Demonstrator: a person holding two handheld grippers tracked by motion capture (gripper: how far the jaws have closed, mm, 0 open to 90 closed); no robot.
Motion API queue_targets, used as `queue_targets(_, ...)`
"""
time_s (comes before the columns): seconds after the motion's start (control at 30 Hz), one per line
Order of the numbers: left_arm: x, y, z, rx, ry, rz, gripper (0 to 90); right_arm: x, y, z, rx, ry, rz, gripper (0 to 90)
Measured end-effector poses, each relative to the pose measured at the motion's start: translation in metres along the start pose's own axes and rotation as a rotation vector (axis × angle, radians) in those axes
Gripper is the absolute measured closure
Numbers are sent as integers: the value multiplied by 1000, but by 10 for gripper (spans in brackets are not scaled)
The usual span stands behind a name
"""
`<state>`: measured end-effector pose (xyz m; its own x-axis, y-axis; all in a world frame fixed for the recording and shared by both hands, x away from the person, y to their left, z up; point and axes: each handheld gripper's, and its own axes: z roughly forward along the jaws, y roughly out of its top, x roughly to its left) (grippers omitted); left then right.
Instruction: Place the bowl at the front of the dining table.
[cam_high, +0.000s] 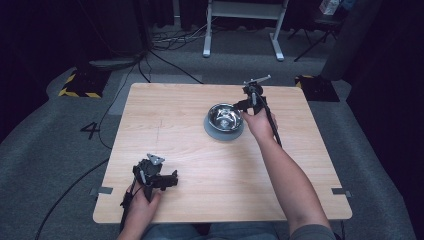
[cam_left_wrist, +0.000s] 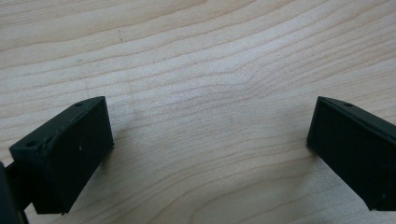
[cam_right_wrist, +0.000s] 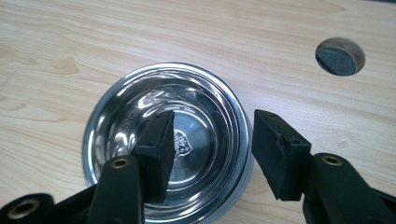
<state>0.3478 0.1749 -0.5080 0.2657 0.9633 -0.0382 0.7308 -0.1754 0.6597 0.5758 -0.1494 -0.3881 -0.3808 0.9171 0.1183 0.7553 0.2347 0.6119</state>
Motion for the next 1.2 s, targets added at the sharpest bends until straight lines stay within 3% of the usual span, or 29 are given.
queue_targets(0.7,0,0,0,1,0,1,4,1,-24,-60,-65,65,-73,447)
queue_targets(1.2,0,0,0,1,0,2,4,-23,-61,-94,-91,79,-66,425)
